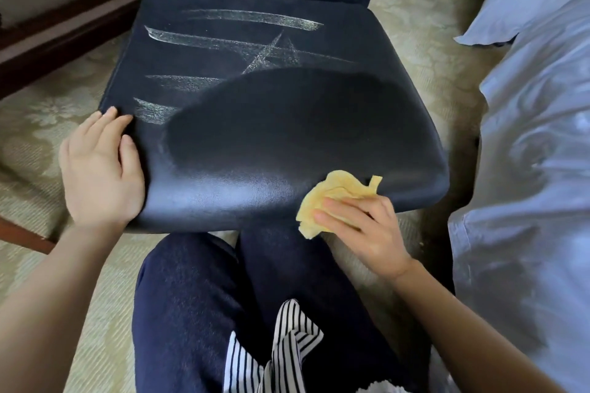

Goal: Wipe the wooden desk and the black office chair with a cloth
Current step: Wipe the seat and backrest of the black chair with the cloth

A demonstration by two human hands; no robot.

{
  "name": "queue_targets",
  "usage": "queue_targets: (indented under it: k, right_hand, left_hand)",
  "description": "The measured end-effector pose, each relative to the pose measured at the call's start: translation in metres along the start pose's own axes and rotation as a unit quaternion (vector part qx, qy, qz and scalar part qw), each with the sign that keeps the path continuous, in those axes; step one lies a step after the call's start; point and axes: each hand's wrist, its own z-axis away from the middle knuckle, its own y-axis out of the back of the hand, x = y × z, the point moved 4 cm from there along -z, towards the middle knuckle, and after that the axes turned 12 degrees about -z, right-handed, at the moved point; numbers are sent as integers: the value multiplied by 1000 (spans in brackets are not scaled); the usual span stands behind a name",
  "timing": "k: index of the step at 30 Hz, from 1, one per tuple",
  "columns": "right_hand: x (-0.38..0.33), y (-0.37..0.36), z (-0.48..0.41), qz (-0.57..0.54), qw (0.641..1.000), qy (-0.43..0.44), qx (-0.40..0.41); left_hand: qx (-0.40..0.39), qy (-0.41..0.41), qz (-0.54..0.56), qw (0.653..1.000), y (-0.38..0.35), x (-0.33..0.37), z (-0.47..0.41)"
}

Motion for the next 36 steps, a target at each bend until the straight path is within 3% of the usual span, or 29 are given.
queue_targets:
  k: [3, 6, 9, 11, 14, 18, 23, 26, 31, 36]
  right_hand:
    - [27, 24, 17, 24, 1000, -14, -13]
    - [47, 46, 35, 82, 993, -85, -25]
    - [57, 55, 47, 91, 975, -204, 14]
    - [54, 52, 37, 89, 967, -234, 55]
    - [44, 37, 9, 61, 982, -170, 52]
    - [33, 21, -27, -44, 996, -63, -47]
    - [11, -14, -84, -139, 966, 60, -209]
    - [-13, -48, -119, -170, 940, 137, -264]
    - [-59, -98, -162, -236, 902, 199, -303]
    - [-77, -120, -184, -257, 909, 148, -292]
  left_hand:
    - [13, 11, 22, 1000, -8, -9, 1]
    - [25, 13, 55, 998, -18, -16, 1]
    - [26, 30, 70, 997, -23, -20, 1]
    - [23, 38, 72, 996, -22, -19, 2]
    - [22, 42, 56, 997, -14, -11, 4]
    - [22, 51, 55, 997, -2, 1, 6]
    - [5, 60, 68, 996, 0, 3, 6]
    - [5, 72, 74, 995, 2, -2, 7]
    - [8, 75, 87, 993, 3, -6, 6]
    - [-27, 78, 101, 991, 7, -16, 8]
